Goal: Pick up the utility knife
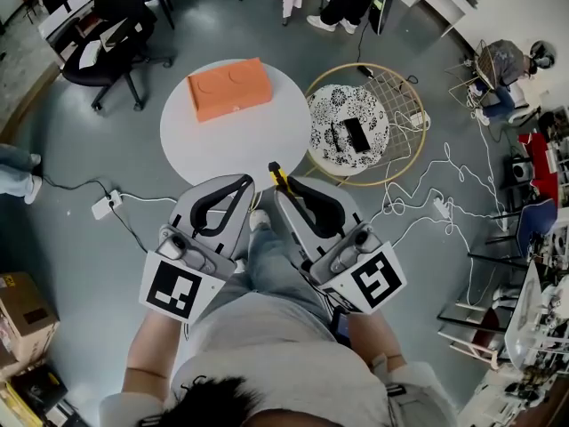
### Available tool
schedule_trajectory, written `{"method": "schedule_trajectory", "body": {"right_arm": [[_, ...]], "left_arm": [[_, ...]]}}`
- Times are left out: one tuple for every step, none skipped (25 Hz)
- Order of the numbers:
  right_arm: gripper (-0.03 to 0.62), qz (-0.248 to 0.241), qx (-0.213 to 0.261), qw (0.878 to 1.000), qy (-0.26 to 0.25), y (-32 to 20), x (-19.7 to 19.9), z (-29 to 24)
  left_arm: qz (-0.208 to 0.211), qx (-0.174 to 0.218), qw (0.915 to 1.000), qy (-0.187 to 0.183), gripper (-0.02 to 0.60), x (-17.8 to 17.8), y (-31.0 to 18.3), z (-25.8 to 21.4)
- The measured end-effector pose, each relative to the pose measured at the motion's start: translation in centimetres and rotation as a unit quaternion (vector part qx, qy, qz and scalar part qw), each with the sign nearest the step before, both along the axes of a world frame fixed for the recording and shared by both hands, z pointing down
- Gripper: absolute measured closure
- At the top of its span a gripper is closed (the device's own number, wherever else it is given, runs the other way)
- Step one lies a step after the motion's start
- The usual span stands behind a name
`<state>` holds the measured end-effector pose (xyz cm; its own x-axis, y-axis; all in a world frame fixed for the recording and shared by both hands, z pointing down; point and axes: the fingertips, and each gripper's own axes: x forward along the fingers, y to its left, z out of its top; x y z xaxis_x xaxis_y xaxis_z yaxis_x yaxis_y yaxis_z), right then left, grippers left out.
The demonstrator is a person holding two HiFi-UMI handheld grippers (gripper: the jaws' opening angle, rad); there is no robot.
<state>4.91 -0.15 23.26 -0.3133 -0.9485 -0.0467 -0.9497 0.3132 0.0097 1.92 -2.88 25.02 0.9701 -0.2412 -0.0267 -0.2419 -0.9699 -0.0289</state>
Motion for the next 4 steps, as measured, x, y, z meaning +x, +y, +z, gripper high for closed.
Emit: {"method": "schedule_trajectory", "body": {"right_arm": [[0.539,-0.001,0.000,1.000,0.000,0.02,-0.08,-0.03],[0.539,-0.001,0.000,1.000,-0.001,0.04,-0.18,-0.06],[0.539,-0.002,0.000,1.000,-0.001,0.07,-0.30,-0.07],[0.539,-0.003,0.000,1.000,-0.001,0.10,-0.43,-0.09]], "left_arm": [[0.000,0.001,1.0000,0.000,0.571,-0.07,0.02,-0.05],[0.000,0.001,1.0000,0.001,0.571,-0.15,0.03,-0.11],[-0.001,0.001,1.0000,0.002,0.571,-0.25,0.05,-0.15],[-0.001,0.001,1.0000,0.003,0.571,-0.35,0.07,-0.19]]}}
